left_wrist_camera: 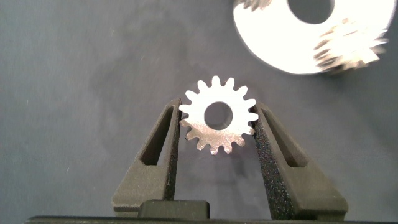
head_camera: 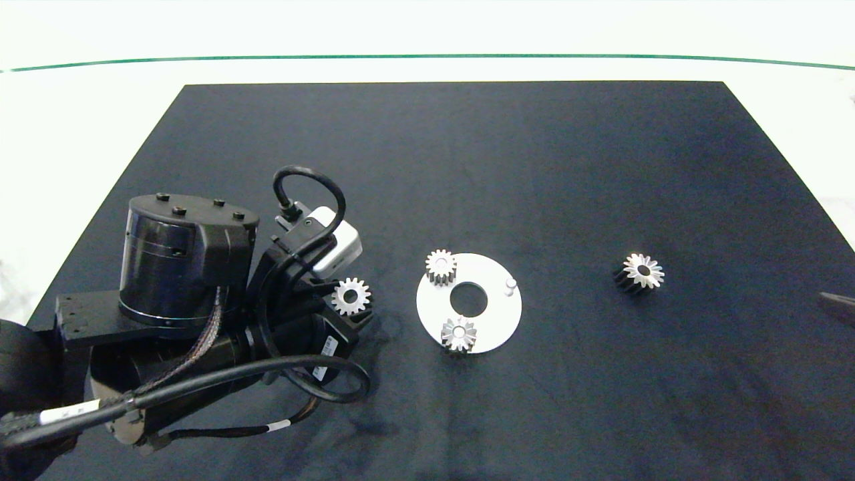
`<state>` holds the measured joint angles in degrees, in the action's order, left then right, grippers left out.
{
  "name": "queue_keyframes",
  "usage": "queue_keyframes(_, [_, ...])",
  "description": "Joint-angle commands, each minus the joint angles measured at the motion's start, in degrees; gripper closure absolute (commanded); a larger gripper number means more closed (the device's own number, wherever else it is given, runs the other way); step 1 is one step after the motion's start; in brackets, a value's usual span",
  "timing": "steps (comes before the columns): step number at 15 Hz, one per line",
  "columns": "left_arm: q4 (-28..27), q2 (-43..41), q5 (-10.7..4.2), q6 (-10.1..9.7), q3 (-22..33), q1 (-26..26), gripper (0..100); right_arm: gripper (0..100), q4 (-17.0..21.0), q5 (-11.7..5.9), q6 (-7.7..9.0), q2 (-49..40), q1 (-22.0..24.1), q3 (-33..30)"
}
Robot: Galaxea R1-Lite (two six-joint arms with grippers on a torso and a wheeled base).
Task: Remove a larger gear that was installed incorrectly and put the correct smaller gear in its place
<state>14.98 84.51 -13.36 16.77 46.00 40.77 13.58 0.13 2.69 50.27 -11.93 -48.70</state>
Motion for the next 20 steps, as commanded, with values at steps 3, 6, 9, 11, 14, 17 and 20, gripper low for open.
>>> queue_keyframes(3, [-1.53,2.07,-1.58,0.28,4.01,4.76,84,0,0.22,-0.49,-0.32,-4.13,0.51,0.27])
queue_keyframes(6, [-1.53,5.76,-1.67,0.98,7.18,6.43,84,0,1.27,-1.89,-0.32,-6.33,0.68,0.54])
queue_keyframes(9, [-1.53,10.15,-1.67,1.07,12.45,9.24,84,0,1.98,-2.51,-0.41,-7.65,1.04,0.45])
queue_keyframes(11, [-1.53,12.53,-1.84,1.07,15.09,11.71,84,0,2.15,-2.86,-1.9,-8.09,2.97,0.63])
queue_keyframes(14, [-1.53,15.87,-2.64,1.07,17.99,13.73,84,0,3.91,-3.03,-2.17,-9.76,4.46,1.06])
queue_keyframes(17, [-1.71,19.65,-3.25,1.07,21.42,15.22,84,0,4.61,-3.21,-2.78,-10.64,5.52,1.24])
queue_keyframes(20, [-4.35,23.25,-3.87,1.07,25.11,16.72,84,0,4.61,-3.21,-4.1,-10.64,6.31,1.94])
